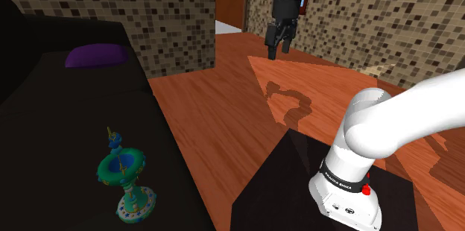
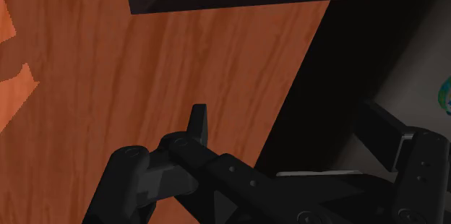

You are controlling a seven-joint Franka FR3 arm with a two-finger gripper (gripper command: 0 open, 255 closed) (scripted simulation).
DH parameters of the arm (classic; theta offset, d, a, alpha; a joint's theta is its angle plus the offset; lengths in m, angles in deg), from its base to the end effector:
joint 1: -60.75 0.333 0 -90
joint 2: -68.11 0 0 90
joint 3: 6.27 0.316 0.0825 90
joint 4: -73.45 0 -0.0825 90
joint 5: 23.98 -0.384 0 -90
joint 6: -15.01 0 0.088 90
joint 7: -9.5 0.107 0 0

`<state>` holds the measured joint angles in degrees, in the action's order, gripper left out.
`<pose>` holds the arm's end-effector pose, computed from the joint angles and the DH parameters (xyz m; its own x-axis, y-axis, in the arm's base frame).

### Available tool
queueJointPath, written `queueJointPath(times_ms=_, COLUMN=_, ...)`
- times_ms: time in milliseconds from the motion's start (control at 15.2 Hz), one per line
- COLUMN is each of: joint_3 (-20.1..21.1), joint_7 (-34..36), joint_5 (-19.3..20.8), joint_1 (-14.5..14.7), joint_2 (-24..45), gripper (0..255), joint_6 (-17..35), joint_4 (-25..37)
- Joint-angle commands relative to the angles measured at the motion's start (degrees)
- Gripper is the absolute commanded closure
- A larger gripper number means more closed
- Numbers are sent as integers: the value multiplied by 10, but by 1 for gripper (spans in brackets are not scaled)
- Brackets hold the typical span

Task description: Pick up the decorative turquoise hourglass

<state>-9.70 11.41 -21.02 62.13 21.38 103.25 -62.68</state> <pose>0.2953 -0.0218 0.5868 0.9985 -0.0509 -0.0209 -0.0508 -0.9987 0.0088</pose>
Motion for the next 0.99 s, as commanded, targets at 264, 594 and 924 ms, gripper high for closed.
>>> queueJointPath(times_ms=264, joint_3=42, joint_7=39, joint_5=-33, joint_1=22, joint_2=34, gripper=0, joint_6=30, joint_4=2)
queueJointPath(times_ms=594, joint_3=93, joint_7=86, joint_5=-68, joint_1=47, joint_2=88, gripper=0, joint_6=69, joint_4=19)
queueJointPath(times_ms=924, joint_3=143, joint_7=132, joint_5=-93, joint_1=67, joint_2=153, gripper=0, joint_6=107, joint_4=51)
